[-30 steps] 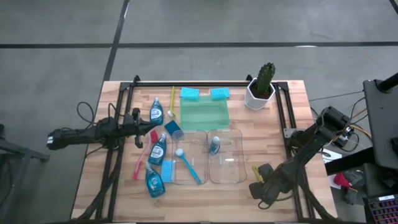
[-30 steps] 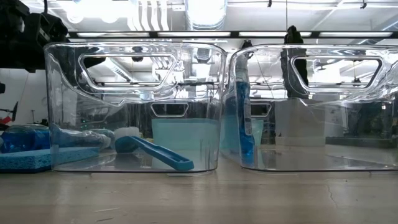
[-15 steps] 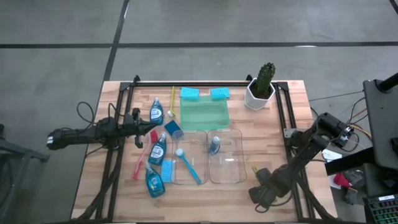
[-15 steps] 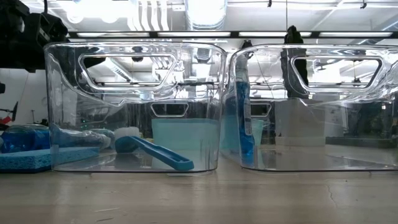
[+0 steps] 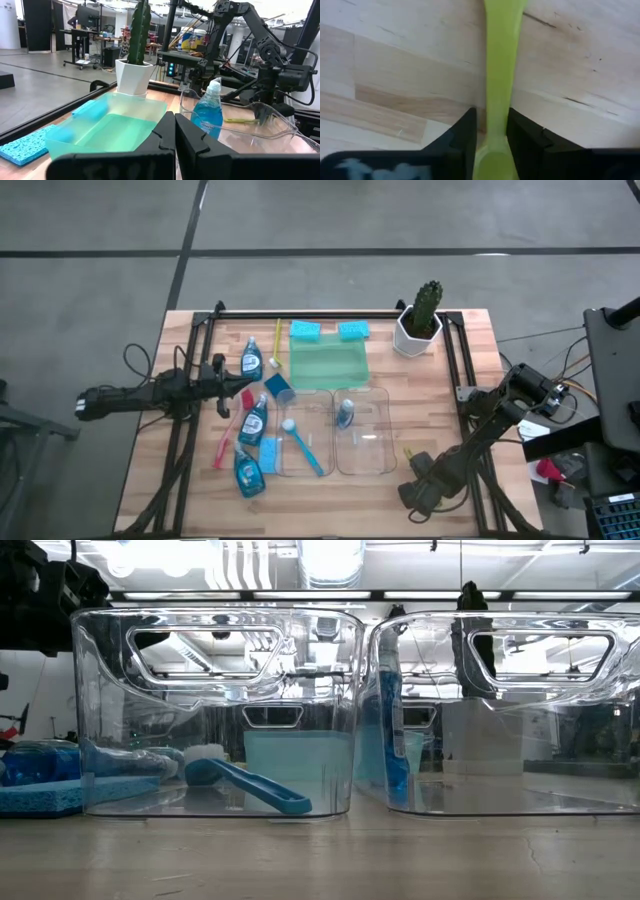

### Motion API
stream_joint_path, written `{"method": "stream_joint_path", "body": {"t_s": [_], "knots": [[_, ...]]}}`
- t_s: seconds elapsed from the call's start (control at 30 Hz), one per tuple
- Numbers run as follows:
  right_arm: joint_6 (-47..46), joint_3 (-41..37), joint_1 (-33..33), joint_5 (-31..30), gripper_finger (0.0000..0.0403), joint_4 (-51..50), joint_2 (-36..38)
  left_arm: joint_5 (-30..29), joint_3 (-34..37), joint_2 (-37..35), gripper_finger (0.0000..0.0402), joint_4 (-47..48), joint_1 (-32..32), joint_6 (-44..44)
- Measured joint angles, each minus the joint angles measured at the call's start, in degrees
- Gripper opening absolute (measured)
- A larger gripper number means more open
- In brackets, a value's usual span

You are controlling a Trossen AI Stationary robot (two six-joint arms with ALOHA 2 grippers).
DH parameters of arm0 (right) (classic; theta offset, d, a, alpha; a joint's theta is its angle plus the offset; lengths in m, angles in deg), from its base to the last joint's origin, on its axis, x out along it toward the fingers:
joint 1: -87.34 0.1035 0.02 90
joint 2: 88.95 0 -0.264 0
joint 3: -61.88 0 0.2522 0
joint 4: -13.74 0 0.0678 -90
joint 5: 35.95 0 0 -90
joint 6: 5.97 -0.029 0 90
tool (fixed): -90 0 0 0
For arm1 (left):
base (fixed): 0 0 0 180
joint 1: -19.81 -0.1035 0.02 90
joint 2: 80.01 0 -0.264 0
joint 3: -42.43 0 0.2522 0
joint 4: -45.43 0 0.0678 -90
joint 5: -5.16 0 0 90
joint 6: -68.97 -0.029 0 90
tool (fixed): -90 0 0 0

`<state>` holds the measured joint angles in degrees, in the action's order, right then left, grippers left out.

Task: Pick & Place Kitchen Sink Supplies
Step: Put the yellow toilet brush into the left transparent bin

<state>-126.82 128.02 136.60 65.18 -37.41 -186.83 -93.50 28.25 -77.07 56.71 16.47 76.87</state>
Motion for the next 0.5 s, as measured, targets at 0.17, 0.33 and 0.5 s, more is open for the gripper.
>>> {"method": "stream_joint_path", "body": {"t_s": [0.17, 0.33, 0.5], "knots": [[-0.2, 0.2, 0.0, 0.0, 0.0045, -0.1, 0.0, 0.0, 0.0, 0.0, 0.0, 0.0, 0.0, 0.0], [-0.5, 0.6, 0.0, -0.2, 0.0041, 0.3, 0.4, 0.0, 0.0, 0.0, 0.0, 0.0, 0.0, 0.0], [-1.6, 0.7, 0.0, -0.3, 0.0051, 0.1, 3.3, 0.0, 0.0, 0.0, 0.0, 0.0, 0.0, 0.0]]}}
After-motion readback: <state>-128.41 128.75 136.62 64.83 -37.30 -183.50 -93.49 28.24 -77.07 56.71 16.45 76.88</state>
